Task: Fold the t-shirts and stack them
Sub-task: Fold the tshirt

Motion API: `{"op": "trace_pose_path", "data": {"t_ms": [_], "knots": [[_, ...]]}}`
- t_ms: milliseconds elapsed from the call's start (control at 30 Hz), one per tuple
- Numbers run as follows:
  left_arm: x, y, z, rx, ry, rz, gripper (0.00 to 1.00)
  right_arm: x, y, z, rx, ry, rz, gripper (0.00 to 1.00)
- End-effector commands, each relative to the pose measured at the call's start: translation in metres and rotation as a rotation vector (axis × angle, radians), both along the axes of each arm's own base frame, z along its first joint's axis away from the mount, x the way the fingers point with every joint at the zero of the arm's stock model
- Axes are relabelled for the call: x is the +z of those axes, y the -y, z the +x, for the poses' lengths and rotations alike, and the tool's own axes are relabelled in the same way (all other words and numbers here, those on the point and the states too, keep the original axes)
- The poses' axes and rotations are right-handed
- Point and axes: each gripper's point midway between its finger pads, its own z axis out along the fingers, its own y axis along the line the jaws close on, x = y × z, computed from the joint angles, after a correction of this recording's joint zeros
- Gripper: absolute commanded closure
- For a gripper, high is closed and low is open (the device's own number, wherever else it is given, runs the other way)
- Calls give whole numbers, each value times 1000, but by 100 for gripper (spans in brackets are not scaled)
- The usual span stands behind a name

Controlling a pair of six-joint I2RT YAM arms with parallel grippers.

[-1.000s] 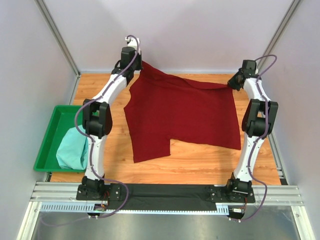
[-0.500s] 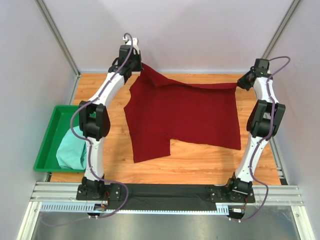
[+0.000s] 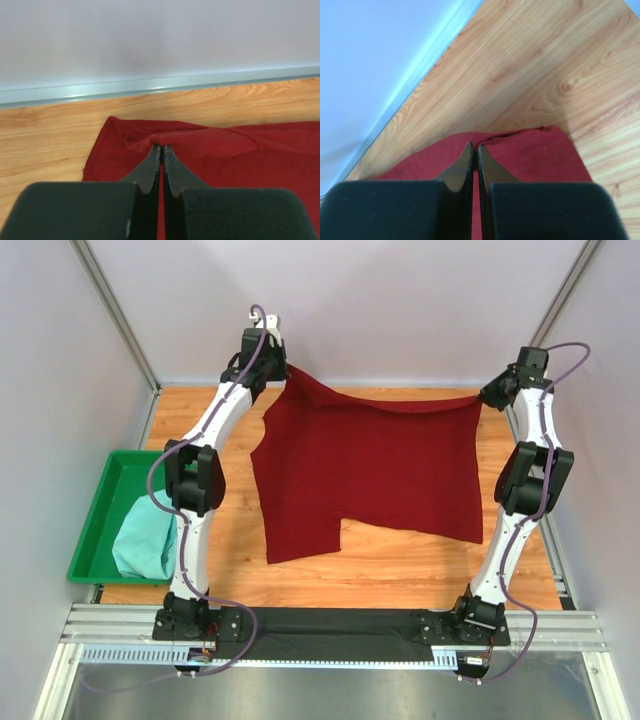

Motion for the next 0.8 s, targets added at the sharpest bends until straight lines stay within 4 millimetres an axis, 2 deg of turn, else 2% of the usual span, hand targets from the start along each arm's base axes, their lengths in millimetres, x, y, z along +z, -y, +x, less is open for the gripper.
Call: {"op": "trace_pose_path", "data": {"t_ms": [0,100,133,267,333,400,433,567,767], "knots": [[24,0,-15,-37,6,-15,100,2,1,-11,0,-33,2,100],[17,-6,-34,-34,-50,1,100,5,1,-26,-21,-53,13,100],[15,-8,-39,-30,-67,6,100,-5,-3,-34,-19,-85,23,100],[-5,-15,-68,-30,-190,33,100,-15,-5,-53,-4,-165,19,99],[-8,-15,-80,-31,-235,22,100,-15,-4,-60,0,-191,-1,100],[-5,-15,-91,-33,-259,3,100,-14,-1,-64,2,-200,-30,100],[-12,-16,-98,-18,-291,-13,100,-10,1,-67,1,-200,-38,100],[-17,-15,-117,-22,-354,-48,100,-6,2,-71,1,-207,-40,100],[-24,-14,-132,-23,-433,-63,100,-19,2,-80,-2,-255,-35,100]]}}
